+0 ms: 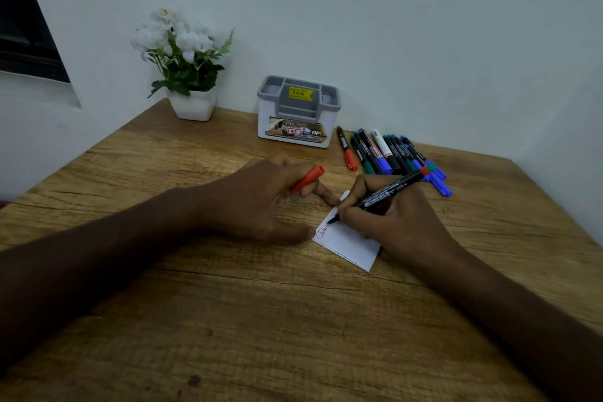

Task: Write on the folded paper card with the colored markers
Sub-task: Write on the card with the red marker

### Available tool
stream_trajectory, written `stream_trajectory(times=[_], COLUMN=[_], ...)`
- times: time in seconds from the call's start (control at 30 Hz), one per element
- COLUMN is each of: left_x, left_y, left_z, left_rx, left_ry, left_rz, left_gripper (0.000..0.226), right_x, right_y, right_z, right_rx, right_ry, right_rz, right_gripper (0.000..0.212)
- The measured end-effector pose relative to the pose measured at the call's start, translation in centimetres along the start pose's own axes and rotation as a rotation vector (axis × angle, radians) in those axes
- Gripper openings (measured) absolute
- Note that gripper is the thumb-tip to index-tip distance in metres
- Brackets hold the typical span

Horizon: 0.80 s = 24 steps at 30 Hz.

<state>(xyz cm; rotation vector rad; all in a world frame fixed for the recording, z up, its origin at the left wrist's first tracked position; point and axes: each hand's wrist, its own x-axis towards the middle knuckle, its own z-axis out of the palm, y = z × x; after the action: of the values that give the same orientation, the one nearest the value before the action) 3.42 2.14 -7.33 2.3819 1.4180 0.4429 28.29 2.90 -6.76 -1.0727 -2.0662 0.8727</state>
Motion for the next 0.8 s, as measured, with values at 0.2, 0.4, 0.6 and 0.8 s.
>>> stream_trajectory(times=[0.2, 0.4, 0.6, 0.8], left_x=[0.03, -0.12, -0.13, 0.0], left_y=[-0.09, 0.06, -0.09, -0.08], left_z=[0.16, 0.19, 0.23, 0.28], left_rx=[0.02, 0.037, 0.034, 0.041], left_ry=[0.002, 0.004, 0.027, 0.013], left_rz=[-0.007, -0.024, -0.012, -0.023], left_gripper=[0.055, 0.067, 0.065, 0.068], right_x=[0.11, 0.16, 0.25, 0.25], right_y=[0.07, 0.17, 0.35, 0.44], right_z=[0.0, -0.05, -0.02, -0.16], right_rx=[0.007, 0.036, 0.01, 0.022], right_ry=[0.019, 0.026, 0.046, 0.03], right_rz=[0.015, 0.044, 0.056, 0.077], right_gripper=[0.013, 0.012, 0.011, 0.011])
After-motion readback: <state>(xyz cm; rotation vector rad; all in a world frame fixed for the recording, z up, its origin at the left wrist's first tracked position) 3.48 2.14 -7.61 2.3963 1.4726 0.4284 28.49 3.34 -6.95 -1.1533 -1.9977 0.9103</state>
